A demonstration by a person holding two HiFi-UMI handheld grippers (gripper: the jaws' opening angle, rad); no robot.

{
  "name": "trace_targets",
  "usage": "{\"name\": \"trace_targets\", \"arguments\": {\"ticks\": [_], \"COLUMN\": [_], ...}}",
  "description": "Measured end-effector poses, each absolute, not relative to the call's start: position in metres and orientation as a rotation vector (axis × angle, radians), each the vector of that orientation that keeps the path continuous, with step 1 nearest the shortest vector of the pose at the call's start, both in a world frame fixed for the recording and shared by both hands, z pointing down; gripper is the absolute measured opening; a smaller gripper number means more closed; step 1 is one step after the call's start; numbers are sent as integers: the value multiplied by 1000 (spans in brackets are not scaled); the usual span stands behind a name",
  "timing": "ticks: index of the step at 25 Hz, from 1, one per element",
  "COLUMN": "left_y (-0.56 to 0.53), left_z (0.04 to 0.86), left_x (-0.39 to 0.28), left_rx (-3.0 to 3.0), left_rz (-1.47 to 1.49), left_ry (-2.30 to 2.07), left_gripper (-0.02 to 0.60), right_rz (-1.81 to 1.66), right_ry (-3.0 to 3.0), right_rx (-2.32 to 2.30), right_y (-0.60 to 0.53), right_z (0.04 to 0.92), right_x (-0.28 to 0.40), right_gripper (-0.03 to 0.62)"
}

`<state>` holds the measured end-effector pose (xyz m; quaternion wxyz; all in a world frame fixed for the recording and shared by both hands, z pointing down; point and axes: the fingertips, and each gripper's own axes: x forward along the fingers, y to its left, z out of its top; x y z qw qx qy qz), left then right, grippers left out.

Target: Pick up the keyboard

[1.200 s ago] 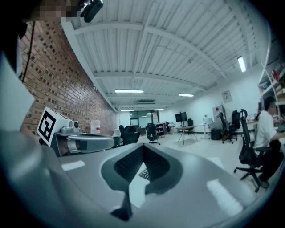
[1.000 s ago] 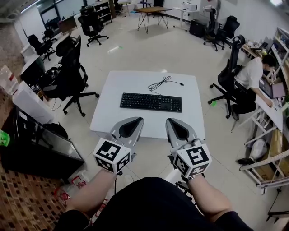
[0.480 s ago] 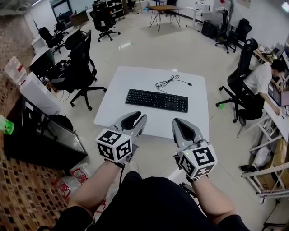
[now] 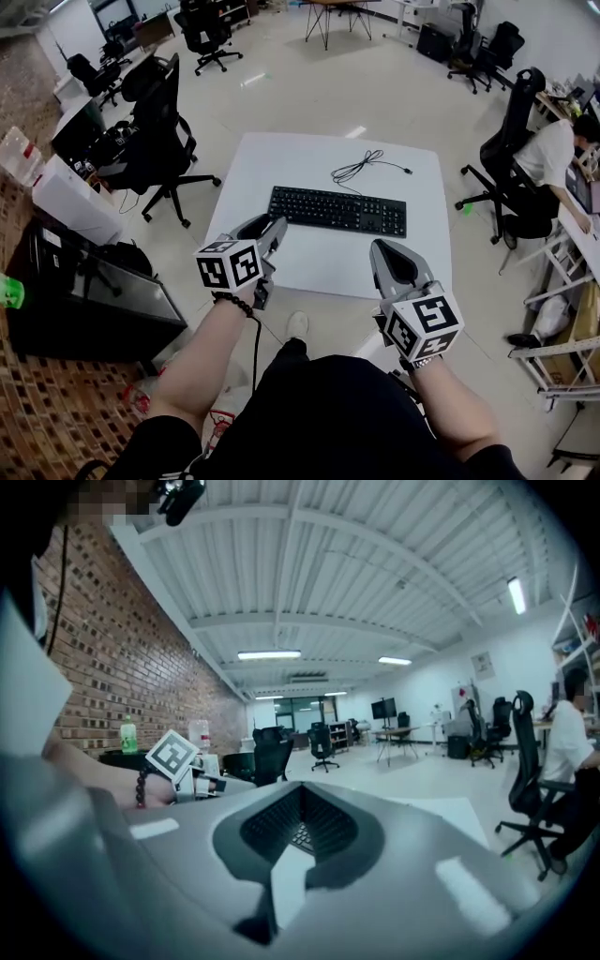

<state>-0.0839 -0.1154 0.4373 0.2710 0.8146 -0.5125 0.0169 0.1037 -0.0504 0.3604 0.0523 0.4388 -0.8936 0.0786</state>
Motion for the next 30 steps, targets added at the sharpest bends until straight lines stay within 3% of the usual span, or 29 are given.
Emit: {"name": "trace_targets", "arguments": {"ticks": [12, 27, 30], "left_y": [-239, -285, -285], "left_z": [569, 670, 673], "left_x": [-153, -158, -155], "left_rx": [1933, 1758, 1735], "left_rz": [194, 309, 303], "left_ry": [-1226, -998, -967], "left_gripper": [147, 146, 120], "right_rz": [384, 516, 536], "right_ry": [-2602, -2492, -2484], "right_rx": [1424, 1570, 1584], "right_y": [-146, -190, -192], "right_z": [395, 425, 429], "right_x": [64, 66, 67], "right_gripper": [2, 2, 2]}}
